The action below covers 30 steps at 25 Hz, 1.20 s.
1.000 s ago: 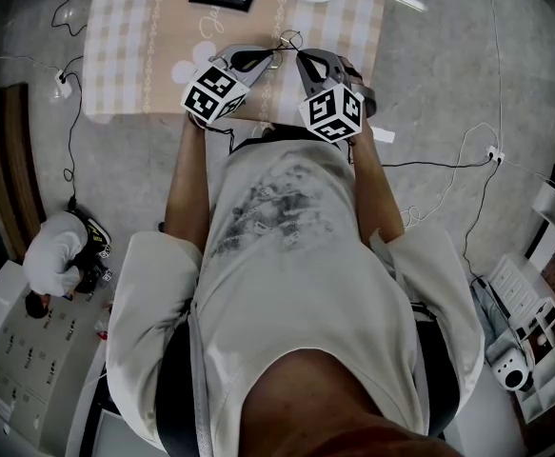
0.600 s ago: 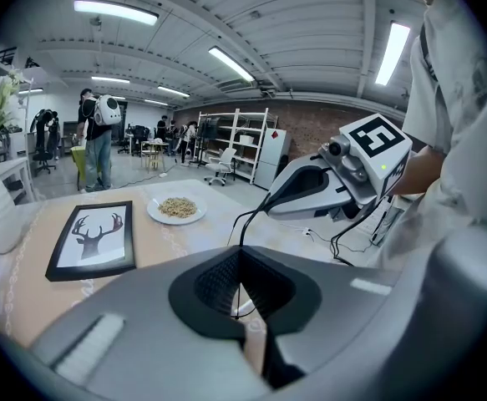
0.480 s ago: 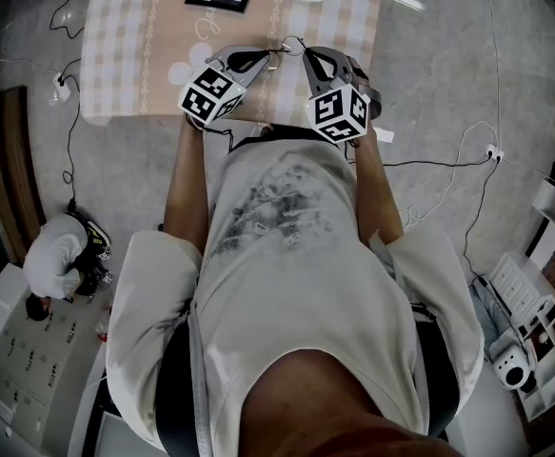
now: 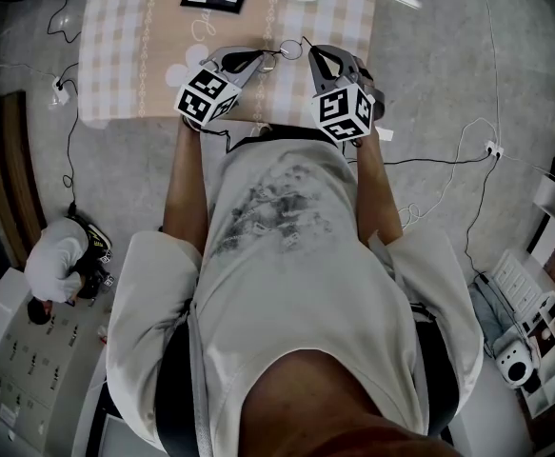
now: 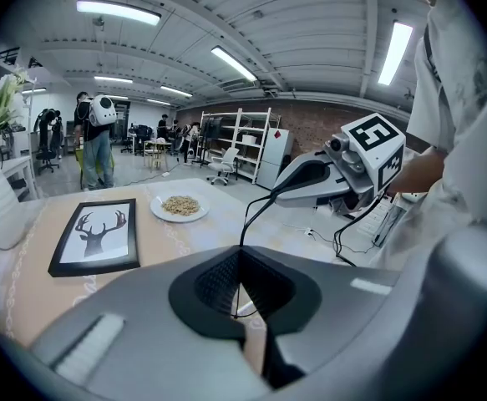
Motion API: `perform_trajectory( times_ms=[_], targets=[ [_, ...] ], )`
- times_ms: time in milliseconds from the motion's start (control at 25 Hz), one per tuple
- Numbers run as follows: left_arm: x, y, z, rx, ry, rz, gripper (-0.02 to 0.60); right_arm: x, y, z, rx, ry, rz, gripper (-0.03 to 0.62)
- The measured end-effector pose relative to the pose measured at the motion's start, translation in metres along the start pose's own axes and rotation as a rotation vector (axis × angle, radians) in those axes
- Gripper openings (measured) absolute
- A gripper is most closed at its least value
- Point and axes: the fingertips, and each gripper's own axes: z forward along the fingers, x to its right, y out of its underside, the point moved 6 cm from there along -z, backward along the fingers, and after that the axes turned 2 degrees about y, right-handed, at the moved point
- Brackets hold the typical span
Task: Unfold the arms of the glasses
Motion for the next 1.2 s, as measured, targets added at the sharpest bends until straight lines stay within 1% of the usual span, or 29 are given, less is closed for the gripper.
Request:
perform_trajectory(
  times_ms=[200,1200],
  targets=[
    [-0.002,0.003,-0.002,-0.002,-0.009,-0.003,0.006,0.002,0.002,-0.001,-0.007,0.01,0.009,0.021],
    [-0.013,0.005,-0.012,0.042,-0.026,-0.045,0.006,0.006,0.009,-0.006,-0.04,0.046,0.048,0.022]
  ],
)
